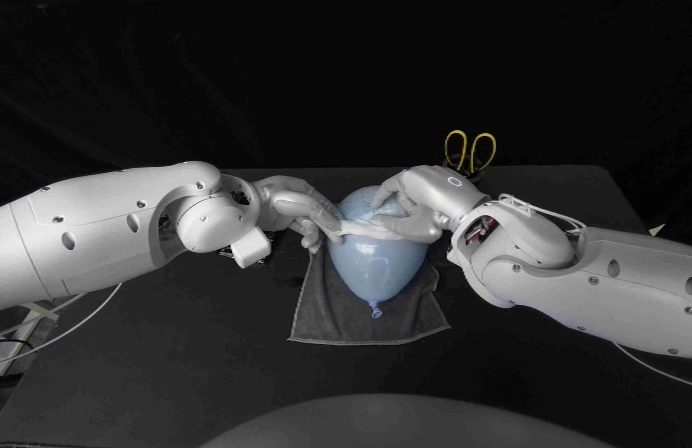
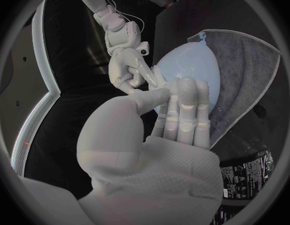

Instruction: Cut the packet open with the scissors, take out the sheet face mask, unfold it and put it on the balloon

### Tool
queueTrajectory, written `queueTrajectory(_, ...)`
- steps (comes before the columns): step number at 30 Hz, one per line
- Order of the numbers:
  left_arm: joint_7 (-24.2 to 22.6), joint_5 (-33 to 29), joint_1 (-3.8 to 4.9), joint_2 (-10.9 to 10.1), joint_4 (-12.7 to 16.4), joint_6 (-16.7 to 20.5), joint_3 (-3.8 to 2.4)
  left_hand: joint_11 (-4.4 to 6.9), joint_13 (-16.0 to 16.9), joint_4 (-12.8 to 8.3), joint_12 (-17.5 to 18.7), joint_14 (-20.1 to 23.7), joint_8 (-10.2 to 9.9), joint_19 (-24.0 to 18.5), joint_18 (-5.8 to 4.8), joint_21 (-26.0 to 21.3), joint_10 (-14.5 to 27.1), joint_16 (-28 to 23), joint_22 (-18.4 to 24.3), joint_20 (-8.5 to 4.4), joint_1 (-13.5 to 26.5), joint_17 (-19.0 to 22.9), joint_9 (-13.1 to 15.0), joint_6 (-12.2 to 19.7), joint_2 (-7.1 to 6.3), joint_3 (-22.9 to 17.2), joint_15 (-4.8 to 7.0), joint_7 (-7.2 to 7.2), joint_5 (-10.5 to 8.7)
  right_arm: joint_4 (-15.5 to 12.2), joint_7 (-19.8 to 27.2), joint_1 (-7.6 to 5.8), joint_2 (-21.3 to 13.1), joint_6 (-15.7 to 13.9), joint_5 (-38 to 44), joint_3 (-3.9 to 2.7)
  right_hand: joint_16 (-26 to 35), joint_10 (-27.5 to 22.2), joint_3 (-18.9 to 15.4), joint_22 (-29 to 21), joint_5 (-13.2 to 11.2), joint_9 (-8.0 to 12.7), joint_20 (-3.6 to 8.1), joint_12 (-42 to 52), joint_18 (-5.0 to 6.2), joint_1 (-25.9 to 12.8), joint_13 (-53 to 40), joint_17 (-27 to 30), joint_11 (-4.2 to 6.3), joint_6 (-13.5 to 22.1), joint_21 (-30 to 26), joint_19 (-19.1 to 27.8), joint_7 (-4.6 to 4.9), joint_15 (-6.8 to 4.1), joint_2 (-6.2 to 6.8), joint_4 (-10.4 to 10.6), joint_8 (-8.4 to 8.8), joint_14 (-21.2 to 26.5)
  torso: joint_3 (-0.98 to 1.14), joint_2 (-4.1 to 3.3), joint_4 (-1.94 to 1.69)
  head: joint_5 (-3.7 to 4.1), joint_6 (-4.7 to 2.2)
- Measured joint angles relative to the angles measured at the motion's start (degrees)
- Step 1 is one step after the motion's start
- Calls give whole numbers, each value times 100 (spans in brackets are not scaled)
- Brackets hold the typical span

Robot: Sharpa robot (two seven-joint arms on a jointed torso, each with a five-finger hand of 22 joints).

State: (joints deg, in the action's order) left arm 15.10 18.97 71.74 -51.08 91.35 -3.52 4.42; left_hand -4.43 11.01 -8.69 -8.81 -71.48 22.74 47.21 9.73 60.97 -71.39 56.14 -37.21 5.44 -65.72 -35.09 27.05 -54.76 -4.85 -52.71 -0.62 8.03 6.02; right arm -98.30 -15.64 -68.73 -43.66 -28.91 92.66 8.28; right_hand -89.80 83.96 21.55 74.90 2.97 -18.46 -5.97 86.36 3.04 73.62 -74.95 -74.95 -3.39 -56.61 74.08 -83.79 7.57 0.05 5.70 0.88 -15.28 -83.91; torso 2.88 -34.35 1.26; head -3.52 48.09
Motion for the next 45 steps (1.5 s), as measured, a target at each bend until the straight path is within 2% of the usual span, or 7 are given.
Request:
queueTrajectory(5,-4,-1,0,7,-14,0,0,0,0,-17,0,-1,-1,0,-3,0,0,0,0,0,15,1,0,0,-15,-17,0,0,19,-14,-1,41,-13,-5,342,-1,3,7,80,1,1,-64,87,168,1,157,0,0,158,-302,134,-23,-189,-156,-268,80,-174,-13,3,-1,1,-5,30)
queueTrajectory(9,-5,-1,-1,7,-22,0,0,0,0,-18,0,-1,-2,0,-4,0,0,0,0,0,15,0,0,0,-15,-17,0,0,19,-32,21,58,-26,-49,556,3,4,0,116,2,-1,-67,163,279,0,222,1,0,229,-402,193,-15,-264,-228,-348,86,-247,-6,7,-1,1,-8,51)
queueTrajectory(24,-5,-2,-2,11,-30,-6,0,-1,4,-17,0,-23,-32,0,-25,21,-1,21,1,0,15,-4,25,-8,-15,-17,2,8,19,-99,178,83,-96,-564,914,18,0,13,180,4,-25,-83,270,345,0,309,2,5,328,-491,280,-22,-339,-317,-368,53,-483,-11,3,5,-1,-1,75)
queueTrajectory(28,-5,-5,-2,13,-30,-11,0,-1,4,-17,0,-31,-13,0,31,21,-1,21,0,0,27,-4,26,-8,-27,-17,9,8,19,-158,262,88,-160,-795,904,22,0,8,221,3,-35,-83,312,345,-1,332,1,5,360,-498,281,-22,-340,-355,-345,92,-560,-12,0,5,-1,5,75)
queueTrajectory(30,-5,-7,-2,14,-33,-14,0,-1,3,-17,0,-31,-13,0,43,21,-1,21,-4,0,27,-4,26,-8,-27,-17,9,8,19,-201,338,91,-215,-941,856,25,0,8,235,3,-36,-83,312,344,-1,337,0,5,360,-521,281,-22,-345,-356,-350,93,-585,-12,0,6,-1,10,74)
queueTrajectory(33,-4,-11,-2,17,-39,-16,0,-1,3,-17,0,-31,-13,0,45,21,-1,21,-5,0,26,-4,27,-8,-26,-17,9,7,19,-281,480,93,-303,-1126,745,26,0,8,271,1,-47,-82,312,344,-1,338,0,4,360,-526,281,-22,-346,-356,-350,99,-759,-12,-3,9,1,16,65)
queueTrajectory(45,-3,-36,-5,28,-57,-18,-1,-1,2,-17,0,-29,-14,0,44,20,-1,21,-4,1,6,-2,28,-6,-6,-17,11,6,17,-785,1129,93,-794,-1477,184,29,6,9,354,1,-36,-83,352,332,-1,337,2,0,400,-503,280,-20,-374,-375,-349,132,-824,9,-3,14,9,41,51)
